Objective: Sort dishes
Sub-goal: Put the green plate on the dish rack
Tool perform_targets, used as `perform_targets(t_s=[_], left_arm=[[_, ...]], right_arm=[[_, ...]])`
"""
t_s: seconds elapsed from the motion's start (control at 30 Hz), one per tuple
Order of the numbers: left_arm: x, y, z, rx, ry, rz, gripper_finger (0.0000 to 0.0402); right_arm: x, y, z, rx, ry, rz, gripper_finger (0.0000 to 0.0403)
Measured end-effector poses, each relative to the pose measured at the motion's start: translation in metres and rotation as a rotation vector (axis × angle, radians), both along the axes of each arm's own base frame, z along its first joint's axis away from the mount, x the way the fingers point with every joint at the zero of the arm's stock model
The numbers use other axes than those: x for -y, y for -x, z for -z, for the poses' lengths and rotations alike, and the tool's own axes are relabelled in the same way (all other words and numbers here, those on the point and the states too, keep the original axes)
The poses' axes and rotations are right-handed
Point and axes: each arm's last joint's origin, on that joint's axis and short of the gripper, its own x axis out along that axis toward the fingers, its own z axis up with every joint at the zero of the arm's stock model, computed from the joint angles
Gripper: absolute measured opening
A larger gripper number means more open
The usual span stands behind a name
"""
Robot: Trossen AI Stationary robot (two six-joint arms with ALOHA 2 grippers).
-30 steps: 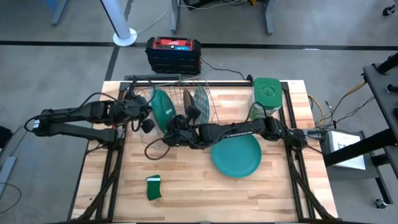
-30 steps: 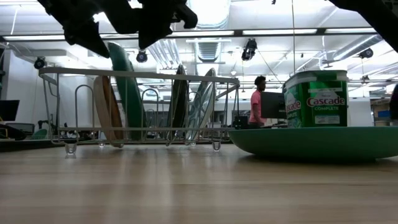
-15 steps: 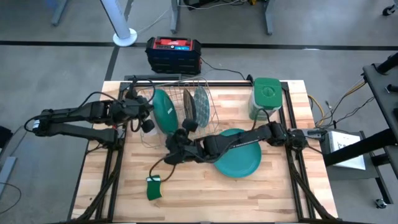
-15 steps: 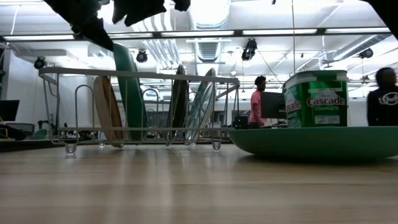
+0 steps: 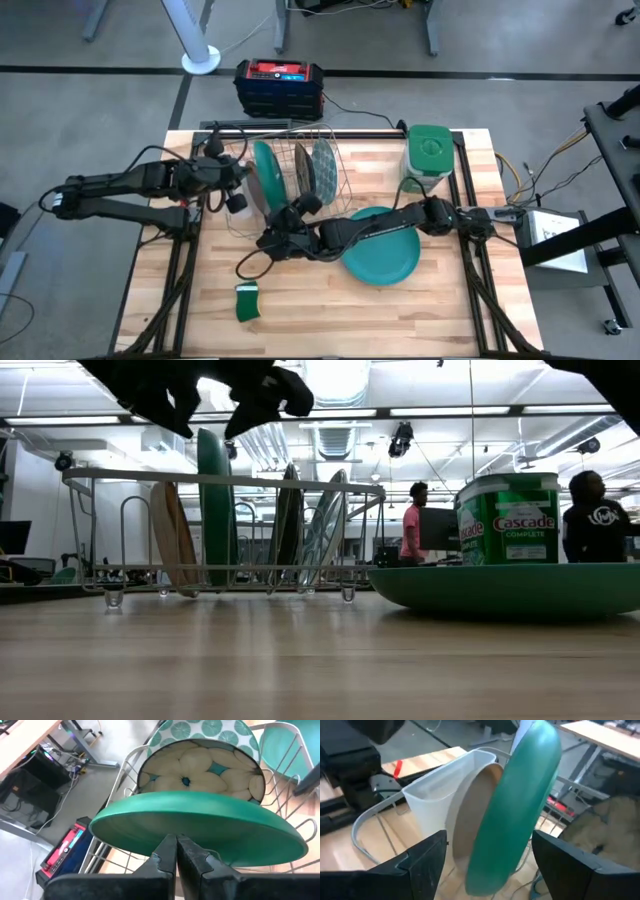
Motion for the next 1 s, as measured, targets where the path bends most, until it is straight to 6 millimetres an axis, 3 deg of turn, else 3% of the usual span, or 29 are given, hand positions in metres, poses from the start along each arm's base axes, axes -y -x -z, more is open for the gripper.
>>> perform_targets(t_s=[0.13, 0.33, 0.67, 1.0], left_arm=[[0.000, -0.004, 0.002, -0.028, -0.014, 0.014, 0.0000], [-0.001, -0.007, 0.004, -0.054, -0.029, 0.027, 0.0000], [-0.001, -0.008, 0.003, -0.035, -0.032, 0.030, 0.0000], [-0.001, -0.009, 0.002, -0.021, -0.023, 0.021, 0.0000]], right_arm=[[0.002, -0.004, -0.002, 0.076, -0.032, 0.017, 0.0275], [0.021, -0.007, 0.002, 0.118, -0.099, 0.071, 0.0257], [0.039, -0.001, 0.010, 0.051, -0.137, 0.140, 0.0224], [0.049, -0.003, 0.005, 0.072, -0.119, 0.157, 0.0144]])
